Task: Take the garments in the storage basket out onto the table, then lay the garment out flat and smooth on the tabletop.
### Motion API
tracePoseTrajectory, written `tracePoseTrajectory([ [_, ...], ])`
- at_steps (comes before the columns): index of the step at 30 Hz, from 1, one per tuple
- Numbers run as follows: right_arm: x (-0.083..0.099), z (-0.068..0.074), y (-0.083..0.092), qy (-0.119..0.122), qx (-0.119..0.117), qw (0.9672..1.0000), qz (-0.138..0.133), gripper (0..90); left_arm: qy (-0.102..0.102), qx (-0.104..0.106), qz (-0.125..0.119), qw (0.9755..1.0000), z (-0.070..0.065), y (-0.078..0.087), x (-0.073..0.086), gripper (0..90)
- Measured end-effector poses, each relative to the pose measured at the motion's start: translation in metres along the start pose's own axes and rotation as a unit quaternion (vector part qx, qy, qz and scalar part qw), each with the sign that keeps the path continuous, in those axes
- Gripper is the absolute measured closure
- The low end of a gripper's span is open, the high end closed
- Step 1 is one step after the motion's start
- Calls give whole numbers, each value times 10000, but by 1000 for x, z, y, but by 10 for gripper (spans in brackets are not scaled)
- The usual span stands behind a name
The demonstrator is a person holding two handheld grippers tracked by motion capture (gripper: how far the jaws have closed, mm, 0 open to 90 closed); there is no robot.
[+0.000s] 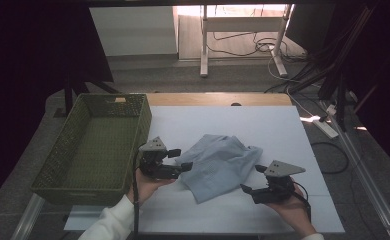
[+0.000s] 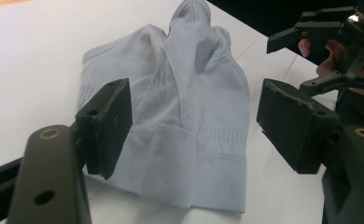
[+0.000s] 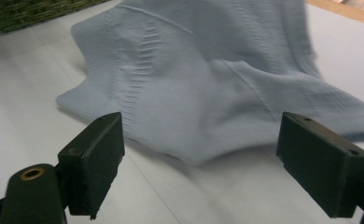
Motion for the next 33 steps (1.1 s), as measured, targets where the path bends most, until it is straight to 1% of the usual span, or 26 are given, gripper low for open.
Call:
tracePoseTrajectory([
  [5,-5,9,-11,142,-157,9997,101,156,-1,-20,-7,10000,0,2,0,274],
  [14,-10,16,-25,207,-359,9990,192,156,57,-38,-37,10000,1,5,2,276],
  [20,-11,19,-30,266,-382,9986,243,155,57,-56,-52,10000,1,5,2,276],
  [26,-11,20,-30,229,-410,9986,233,155,56,-71,-60,9999,1,5,2,275],
  [33,-12,23,-35,261,-468,9982,277,155,64,-77,-62,9999,1,5,1,275],
])
Point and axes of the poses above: each handheld gripper's, and its own axes: y roughly backward along the jaws, x roughly out of its underside, z roughly to its left, the point moved 2 cm from there along -y, roughly forward along the jaws, and after that the axes turned 9 degrees about -x, right-handed, at the moved point
